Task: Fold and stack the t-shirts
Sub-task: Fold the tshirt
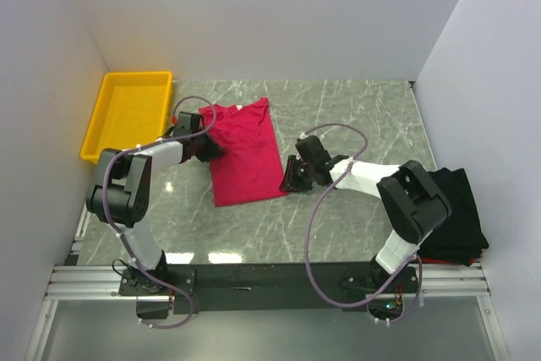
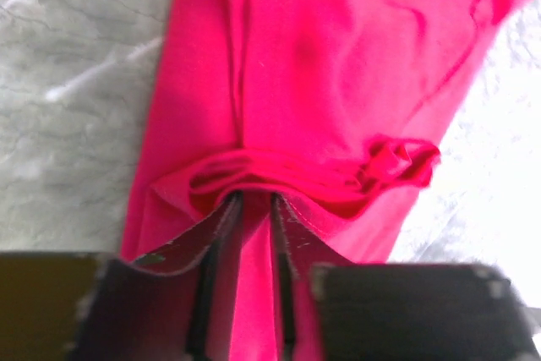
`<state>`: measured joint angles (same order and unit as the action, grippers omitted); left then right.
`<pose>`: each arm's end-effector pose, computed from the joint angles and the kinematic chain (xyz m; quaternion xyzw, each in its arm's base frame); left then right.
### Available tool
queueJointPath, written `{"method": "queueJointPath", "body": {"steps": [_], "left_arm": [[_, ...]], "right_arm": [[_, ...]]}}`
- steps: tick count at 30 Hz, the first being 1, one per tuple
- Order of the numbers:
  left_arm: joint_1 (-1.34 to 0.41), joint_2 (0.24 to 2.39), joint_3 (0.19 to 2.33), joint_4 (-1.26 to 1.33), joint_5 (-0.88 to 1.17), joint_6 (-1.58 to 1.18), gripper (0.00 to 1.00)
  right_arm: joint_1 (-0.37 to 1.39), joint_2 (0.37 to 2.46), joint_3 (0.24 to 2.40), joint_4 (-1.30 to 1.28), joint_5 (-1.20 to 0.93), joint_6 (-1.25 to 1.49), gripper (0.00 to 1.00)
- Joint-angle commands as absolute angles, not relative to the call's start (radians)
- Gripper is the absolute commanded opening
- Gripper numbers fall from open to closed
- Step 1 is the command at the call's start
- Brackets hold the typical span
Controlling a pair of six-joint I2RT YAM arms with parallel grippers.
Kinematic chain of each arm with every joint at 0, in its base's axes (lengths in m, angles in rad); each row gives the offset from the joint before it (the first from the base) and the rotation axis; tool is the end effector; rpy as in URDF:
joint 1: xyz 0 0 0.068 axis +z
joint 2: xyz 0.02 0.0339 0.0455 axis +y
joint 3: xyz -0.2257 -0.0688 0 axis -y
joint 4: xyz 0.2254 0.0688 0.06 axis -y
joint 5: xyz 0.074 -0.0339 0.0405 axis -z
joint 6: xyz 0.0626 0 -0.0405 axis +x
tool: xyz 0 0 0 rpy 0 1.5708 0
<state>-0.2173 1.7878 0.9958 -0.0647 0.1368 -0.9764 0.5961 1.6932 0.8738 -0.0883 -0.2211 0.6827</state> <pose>0.3484 -0.0857 0.1128 -0.3241 0.8771 -0.2489 0.2524 0.2641 0.1957 0.1073 0.0048 0.9404 0.2768 0.1974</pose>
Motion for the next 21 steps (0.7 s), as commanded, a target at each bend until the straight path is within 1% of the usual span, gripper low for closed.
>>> {"method": "queueJointPath", "body": {"steps": [1,3,6,9,13,14,18,21], "left_arm": [[-0.215,1.688,1.019,-0.058,0.170,-0.927,0.27],[-0.215,1.637,0.991,-0.061,0.183,-0.925,0.32],[-0.236,1.591,0.941,-0.055,0.201,-0.934,0.33],[-0.265,1.563,0.896,-0.063,0.176,-0.949,0.32],[-0.301,1.555,0.824,0.023,0.193,-0.986,0.24],[-0.313,1.566,0.825,0.021,0.187,-0.991,0.21],[-0.386,1.640,0.847,0.029,0.155,-0.999,0.15],[-0.419,1.683,0.854,0.008,0.120,-1.011,0.09]], "right_arm": [[0.601,1.600,0.876,-0.149,-0.189,0.667,0.36],[0.600,1.562,0.914,-0.156,-0.183,0.658,0.36],[0.600,1.574,0.986,-0.169,-0.166,0.647,0.36],[0.600,1.626,1.066,-0.175,-0.175,0.643,0.36],[0.600,1.712,1.169,-0.167,-0.169,0.627,0.36],[0.601,1.750,1.190,-0.170,-0.161,0.626,0.36],[0.604,1.845,1.279,-0.153,-0.163,0.627,0.36],[0.611,1.910,1.289,-0.156,-0.153,0.641,0.36]]}}
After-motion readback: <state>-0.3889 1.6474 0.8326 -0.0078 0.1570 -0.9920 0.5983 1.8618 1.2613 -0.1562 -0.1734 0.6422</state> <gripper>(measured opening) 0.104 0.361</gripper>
